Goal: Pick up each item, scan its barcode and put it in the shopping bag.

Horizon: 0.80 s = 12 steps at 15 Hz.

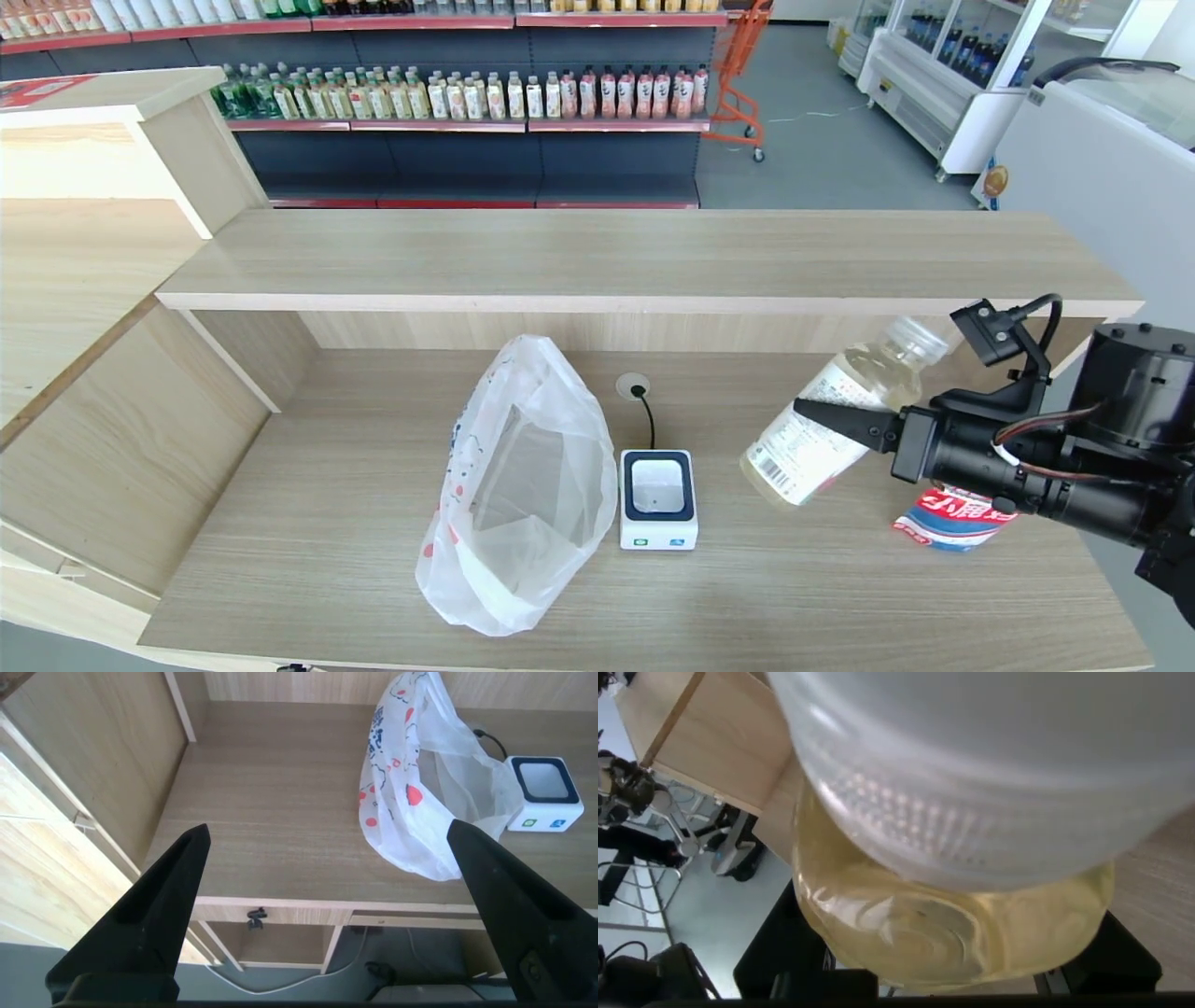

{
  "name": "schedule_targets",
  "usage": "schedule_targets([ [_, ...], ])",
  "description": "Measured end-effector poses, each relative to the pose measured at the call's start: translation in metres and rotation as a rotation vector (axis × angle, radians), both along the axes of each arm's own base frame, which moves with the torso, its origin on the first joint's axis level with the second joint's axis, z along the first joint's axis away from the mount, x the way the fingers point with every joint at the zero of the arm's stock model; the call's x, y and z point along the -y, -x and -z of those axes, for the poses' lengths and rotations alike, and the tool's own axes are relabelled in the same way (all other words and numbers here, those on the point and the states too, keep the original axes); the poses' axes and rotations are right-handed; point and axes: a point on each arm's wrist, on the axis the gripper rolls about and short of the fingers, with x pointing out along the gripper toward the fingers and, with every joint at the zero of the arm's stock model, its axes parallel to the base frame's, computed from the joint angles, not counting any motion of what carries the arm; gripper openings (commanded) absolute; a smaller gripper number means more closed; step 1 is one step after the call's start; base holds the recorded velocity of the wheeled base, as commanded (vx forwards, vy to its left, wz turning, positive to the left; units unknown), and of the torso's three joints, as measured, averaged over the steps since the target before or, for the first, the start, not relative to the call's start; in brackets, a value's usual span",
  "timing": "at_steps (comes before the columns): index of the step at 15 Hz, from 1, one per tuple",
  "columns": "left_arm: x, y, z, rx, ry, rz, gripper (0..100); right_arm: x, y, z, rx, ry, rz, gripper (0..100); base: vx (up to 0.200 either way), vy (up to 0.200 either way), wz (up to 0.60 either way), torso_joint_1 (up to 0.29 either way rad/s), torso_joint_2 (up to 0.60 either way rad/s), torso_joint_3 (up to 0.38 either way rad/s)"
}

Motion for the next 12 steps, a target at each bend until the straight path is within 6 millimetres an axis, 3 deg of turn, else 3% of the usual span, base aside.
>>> schedule_targets([
  [3, 0.000, 0.000, 0.000, 0.000, -0.001, 0.000, 100, -0.002, 0.003, 0.002, -0.060, -0.015, -0.004, 0, 0.000, 0.200, 0.00, 0.007, 0.01, 0.009],
  [8, 0.000, 0.000, 0.000, -0.001, 0.001, 0.000, 100, -0.012, 0.002, 0.011, -0.150, -0.023, -0.030, 0, 0.000, 0.000, 0.00, 0.000, 0.00, 0.000],
  [12, 0.000, 0.000, 0.000, 0.000, 0.001, 0.000, 100, -0.026, -0.010, 0.039, -0.220, 0.046, 0.067, 0, 0.000, 0.000, 0.00, 0.000, 0.00, 0.000],
])
